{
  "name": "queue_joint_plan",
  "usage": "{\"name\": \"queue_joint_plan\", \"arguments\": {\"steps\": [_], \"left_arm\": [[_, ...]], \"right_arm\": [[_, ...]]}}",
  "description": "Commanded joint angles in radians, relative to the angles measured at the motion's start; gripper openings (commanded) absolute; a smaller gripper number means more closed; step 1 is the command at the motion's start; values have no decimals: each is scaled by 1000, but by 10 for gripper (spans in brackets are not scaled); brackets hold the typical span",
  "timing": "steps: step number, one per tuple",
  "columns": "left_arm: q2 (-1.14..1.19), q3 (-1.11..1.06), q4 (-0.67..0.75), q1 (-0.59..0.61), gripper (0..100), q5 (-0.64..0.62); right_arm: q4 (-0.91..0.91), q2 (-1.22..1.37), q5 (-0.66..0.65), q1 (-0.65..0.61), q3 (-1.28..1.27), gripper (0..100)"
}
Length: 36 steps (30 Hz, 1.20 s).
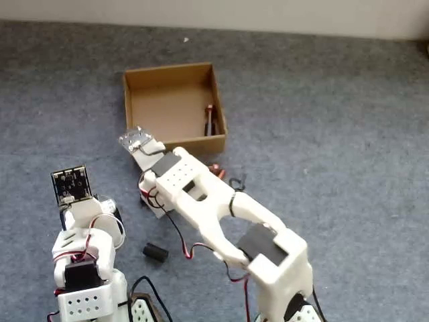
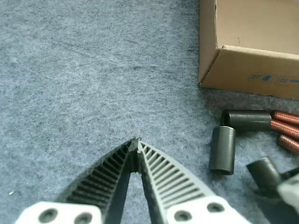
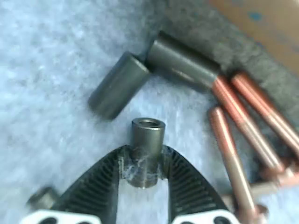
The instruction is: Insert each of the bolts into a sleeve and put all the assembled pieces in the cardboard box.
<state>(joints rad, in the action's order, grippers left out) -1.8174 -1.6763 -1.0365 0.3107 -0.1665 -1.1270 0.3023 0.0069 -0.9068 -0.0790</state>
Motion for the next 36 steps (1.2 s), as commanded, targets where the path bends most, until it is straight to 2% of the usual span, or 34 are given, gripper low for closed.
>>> {"name": "queue_joint_plan", "arguments": {"steps": [1, 4, 7, 13, 19, 24, 27, 31, 36], "left_arm": [[-2, -18, 23, 10, 7, 17], [-2, -16, 23, 10, 6, 17], [-2, -13, 23, 10, 6, 18], [-2, 5, 18, 10, 6, 141], [-2, 5, 21, 10, 7, 275], [-2, 45, 17, 10, 8, 463], [-2, 94, 17, 10, 8, 482], [-1, 209, -26, 10, 8, 485], [1, 340, -98, -38, 8, 531]], "right_arm": [[-136, -188, 0, 24, 16, 8], [-206, -314, 2, 65, -53, 6], [-194, -460, 2, 108, -205, 6], [-48, -788, 2, 202, -573, 5], [101, -1040, 2, 337, -816, 5], [236, -1096, 2, 446, -941, 5], [318, -1098, 2, 492, -1010, 5], [417, -1098, 110, 533, -1084, 5], [446, -1098, 132, 579, -1095, 5]]}}
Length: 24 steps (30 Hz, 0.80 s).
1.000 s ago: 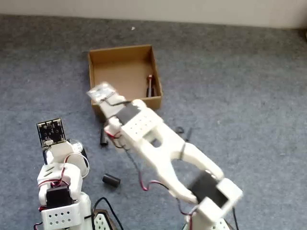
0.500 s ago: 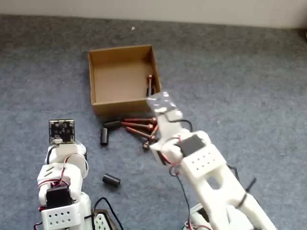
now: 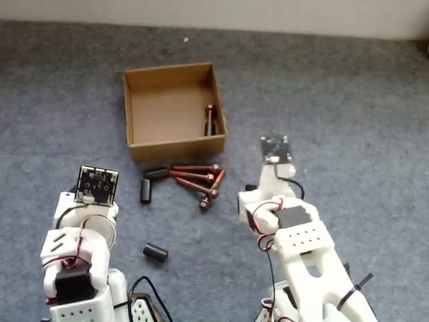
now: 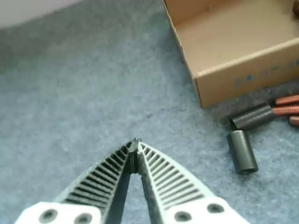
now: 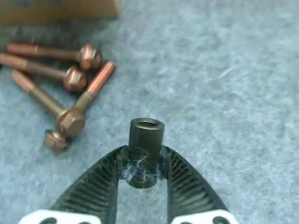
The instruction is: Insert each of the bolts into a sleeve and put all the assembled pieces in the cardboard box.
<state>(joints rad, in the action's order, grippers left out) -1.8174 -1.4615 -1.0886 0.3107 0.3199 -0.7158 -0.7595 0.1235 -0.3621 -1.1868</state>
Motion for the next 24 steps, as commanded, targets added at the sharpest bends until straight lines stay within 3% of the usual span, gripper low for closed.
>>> {"name": "queue_joint_plan", "arguments": {"steps": [1, 6, 10, 16, 24], "left_arm": [[2, 142, -63, -59, 8, 48], [114, 242, -130, -182, 8, 66], [343, 351, -161, -268, 18, 193], [707, 515, -158, -374, 109, 331], [1096, 687, -146, -547, 112, 534]], "right_arm": [[35, -36, 17, 45, 13, 5], [107, -36, 17, 122, 2, 5], [124, -35, 17, 170, 2, 5], [124, -35, 17, 174, 2, 5], [125, -35, 17, 252, 2, 5]]}}
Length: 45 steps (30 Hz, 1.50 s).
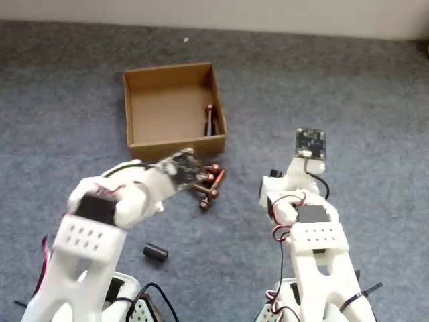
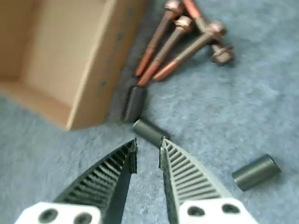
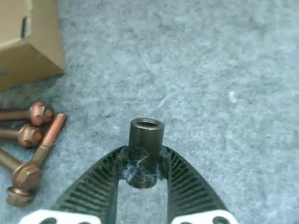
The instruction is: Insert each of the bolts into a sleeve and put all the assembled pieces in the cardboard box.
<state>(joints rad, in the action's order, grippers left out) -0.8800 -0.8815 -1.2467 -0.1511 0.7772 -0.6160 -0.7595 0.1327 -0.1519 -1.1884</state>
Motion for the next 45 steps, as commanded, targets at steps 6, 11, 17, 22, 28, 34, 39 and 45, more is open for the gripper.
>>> {"name": "queue_joint_plan", "arguments": {"steps": [6, 11, 17, 22, 28, 34, 39, 45], "left_arm": [[394, 165, 184, -159, 115, 100], [567, 206, 301, -191, 116, 100], [756, 321, 308, -217, 116, 100], [872, 398, 308, -217, 116, 101], [935, 417, 308, -254, 116, 101], [938, 406, 307, -277, 115, 101], [932, 406, 265, -314, 113, 101], [929, 415, 198, -361, 112, 101]], "right_arm": [[25, -36, 8, 58, 5, 5], [25, -36, 8, 58, 5, 5], [25, -36, 8, 58, 5, 5], [25, -36, 8, 58, 5, 5], [25, -36, 8, 54, 5, 5], [25, -36, 8, 54, 5, 5], [25, -36, 8, 54, 5, 5], [25, -36, 8, 56, 5, 5]]}}
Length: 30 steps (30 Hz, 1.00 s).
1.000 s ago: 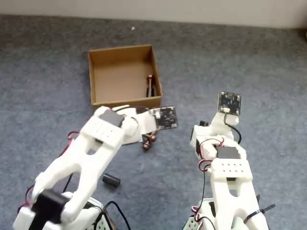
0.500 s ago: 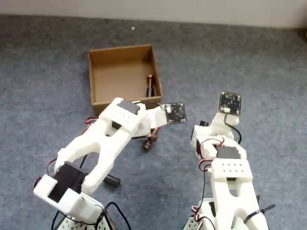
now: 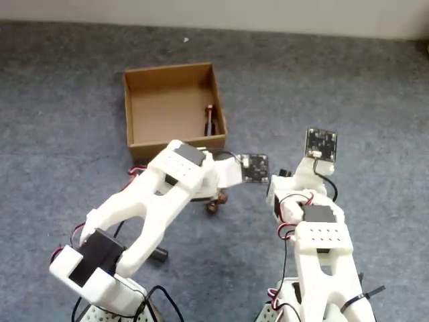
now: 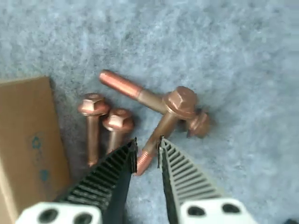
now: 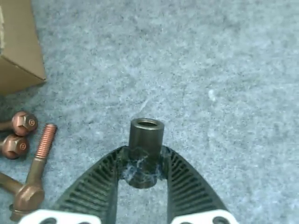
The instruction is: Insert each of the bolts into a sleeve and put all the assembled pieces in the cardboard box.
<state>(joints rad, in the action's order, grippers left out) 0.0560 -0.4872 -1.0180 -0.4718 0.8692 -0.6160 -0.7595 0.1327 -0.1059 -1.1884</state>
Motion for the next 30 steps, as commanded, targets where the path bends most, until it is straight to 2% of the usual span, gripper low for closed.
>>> {"name": "queue_joint_plan", "arguments": {"steps": [1, 8, 14, 30], "left_arm": [[-7, 22, -31, -39, 112, 6], [-7, 79, -94, -16, 112, 3], [4, 82, -86, -19, 114, 8], [7, 67, 58, -31, 116, 3]], "right_arm": [[25, -36, 8, 10, 5, 5], [25, -36, 8, 12, 5, 5], [25, -36, 8, 12, 5, 5], [25, -36, 8, 12, 5, 5]]}}
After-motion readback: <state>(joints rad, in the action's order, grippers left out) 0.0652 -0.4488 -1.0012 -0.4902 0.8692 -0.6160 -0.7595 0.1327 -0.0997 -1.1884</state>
